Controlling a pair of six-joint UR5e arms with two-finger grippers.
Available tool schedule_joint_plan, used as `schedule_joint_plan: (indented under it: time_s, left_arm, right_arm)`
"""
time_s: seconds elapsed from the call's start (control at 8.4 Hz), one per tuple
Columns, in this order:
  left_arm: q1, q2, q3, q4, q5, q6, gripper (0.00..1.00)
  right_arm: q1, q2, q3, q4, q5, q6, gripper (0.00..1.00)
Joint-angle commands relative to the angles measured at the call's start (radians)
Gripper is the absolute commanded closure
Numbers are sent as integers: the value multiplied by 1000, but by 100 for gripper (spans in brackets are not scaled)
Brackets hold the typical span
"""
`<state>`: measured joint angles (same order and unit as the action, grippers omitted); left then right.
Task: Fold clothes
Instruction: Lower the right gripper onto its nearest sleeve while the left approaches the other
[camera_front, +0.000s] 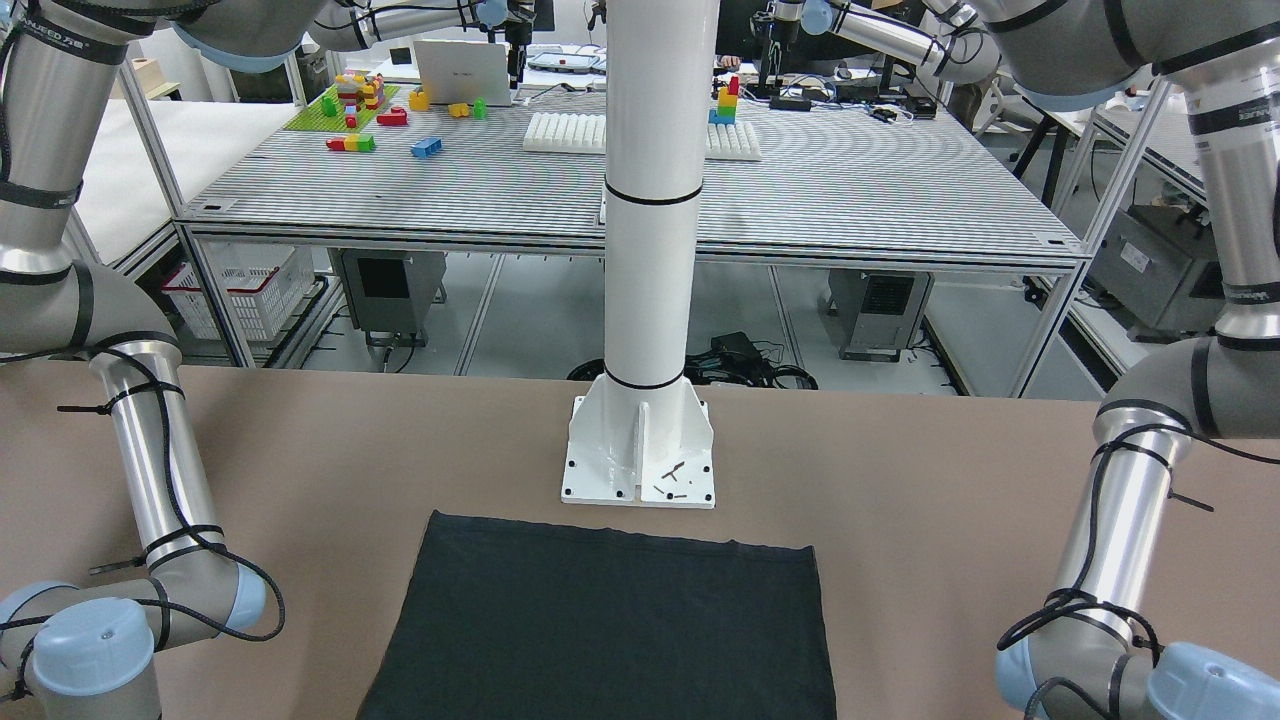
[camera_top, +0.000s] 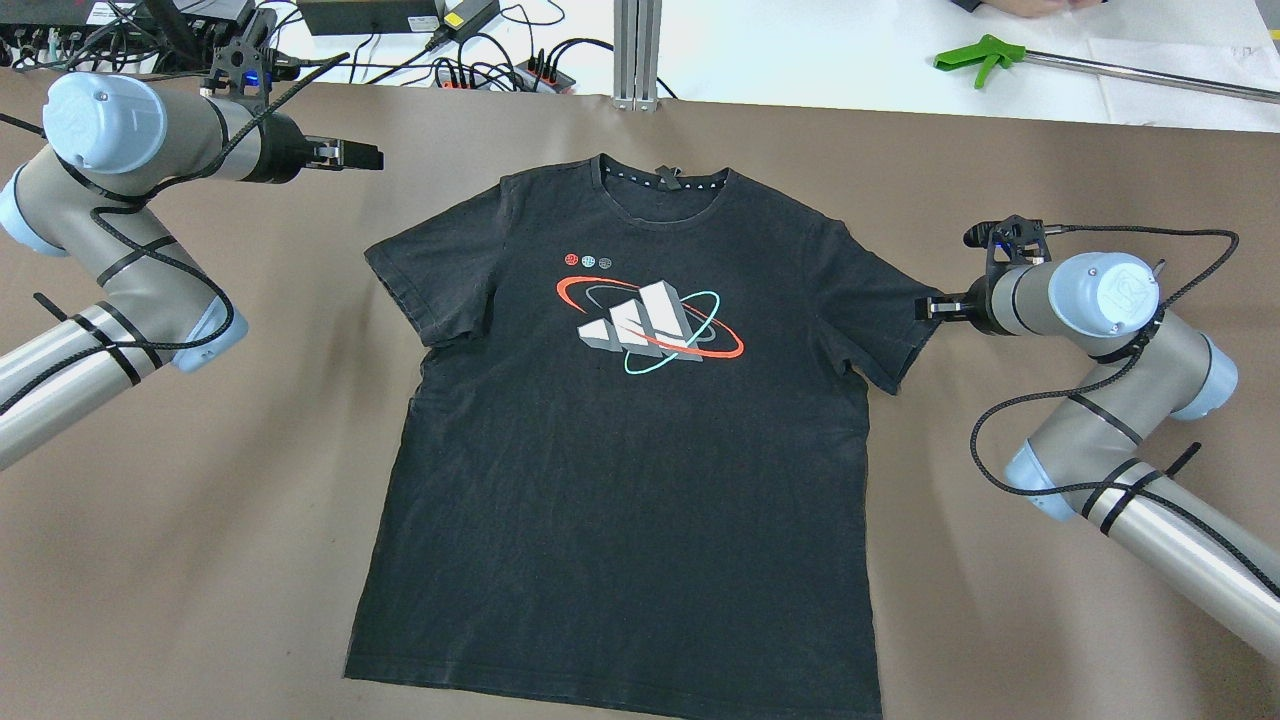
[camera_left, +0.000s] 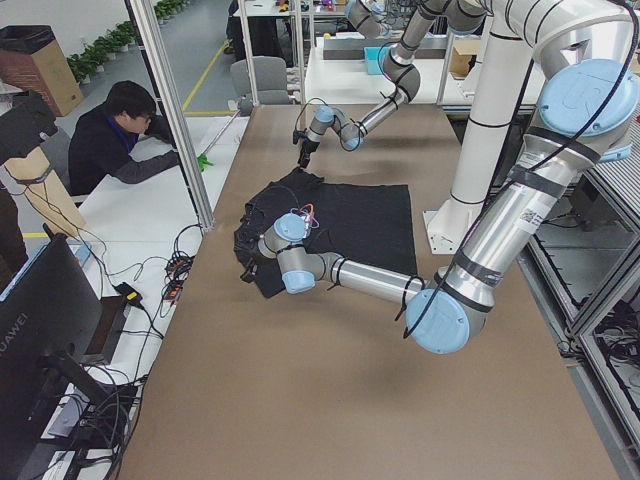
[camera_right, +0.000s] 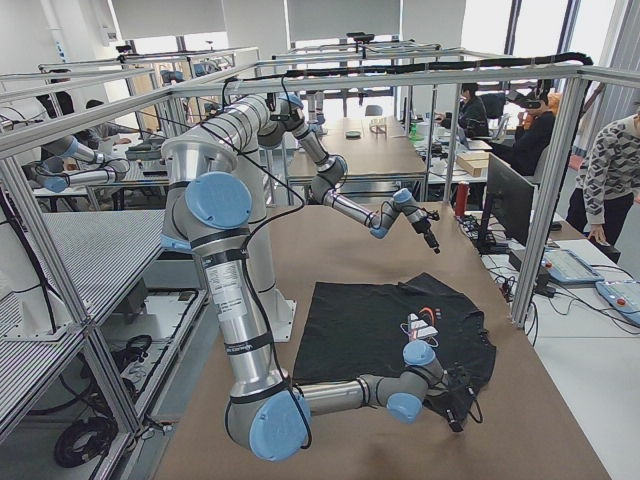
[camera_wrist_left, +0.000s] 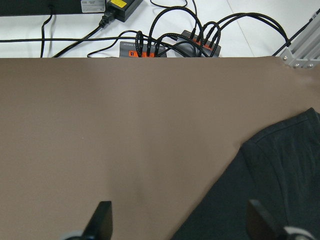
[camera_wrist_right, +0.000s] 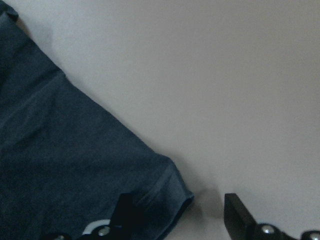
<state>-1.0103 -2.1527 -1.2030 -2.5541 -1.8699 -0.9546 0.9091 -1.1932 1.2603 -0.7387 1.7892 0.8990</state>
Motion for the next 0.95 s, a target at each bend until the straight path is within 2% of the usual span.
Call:
schedule_joint_plan:
  time_s: [0.0, 0.12, 0.48, 0.71, 0.83]
  left_arm:
    - [-1, 20, -6, -23, 0, 0, 6]
    - [-1, 24, -9, -24, 0, -1, 6]
    - [-1, 24, -12, -41, 0, -10, 6]
    - [-1, 24, -12, -41, -2, -10, 6]
    - [-2, 24, -12, -41, 0, -9, 6]
  right_arm:
    - [-3, 6, -2, -1, 1, 3, 86]
    - [-3, 12, 1, -1, 1, 3, 100]
    - [0, 7, 51, -2, 21, 11, 100]
    - [26, 7, 109, -14, 106, 11, 100]
    - [25, 12, 141, -21, 108, 11, 100]
